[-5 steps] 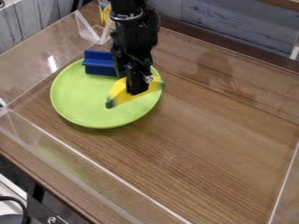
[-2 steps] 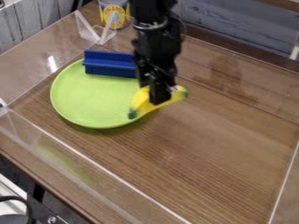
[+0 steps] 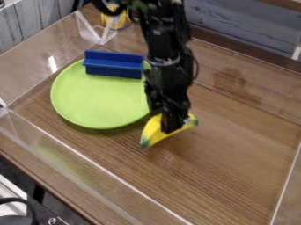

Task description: Remove the banana from inside the green plate and put it on the table

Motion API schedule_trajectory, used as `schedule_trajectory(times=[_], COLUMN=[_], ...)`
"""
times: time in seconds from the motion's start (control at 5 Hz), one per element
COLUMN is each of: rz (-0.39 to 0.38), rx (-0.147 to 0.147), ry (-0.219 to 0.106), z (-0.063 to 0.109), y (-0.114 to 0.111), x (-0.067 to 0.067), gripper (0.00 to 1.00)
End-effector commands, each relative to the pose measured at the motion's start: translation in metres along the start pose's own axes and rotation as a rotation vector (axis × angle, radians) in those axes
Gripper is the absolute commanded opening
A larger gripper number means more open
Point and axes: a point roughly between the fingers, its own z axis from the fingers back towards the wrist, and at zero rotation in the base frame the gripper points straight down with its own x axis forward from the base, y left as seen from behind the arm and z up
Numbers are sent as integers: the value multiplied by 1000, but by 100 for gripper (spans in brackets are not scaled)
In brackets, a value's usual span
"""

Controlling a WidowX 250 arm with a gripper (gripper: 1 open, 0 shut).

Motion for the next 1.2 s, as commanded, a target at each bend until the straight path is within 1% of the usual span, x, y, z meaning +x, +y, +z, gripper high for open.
schedule_trajectory(times=[0.0, 0.2, 0.6, 1.0], rz=[24, 56, 45, 157], rx=[14, 0, -18, -28], ry=[-28, -26, -19, -25], z=[3, 7, 10, 10], y=[1, 2, -13, -17], x=[2, -3, 2, 4], gripper=[0, 0, 0, 0])
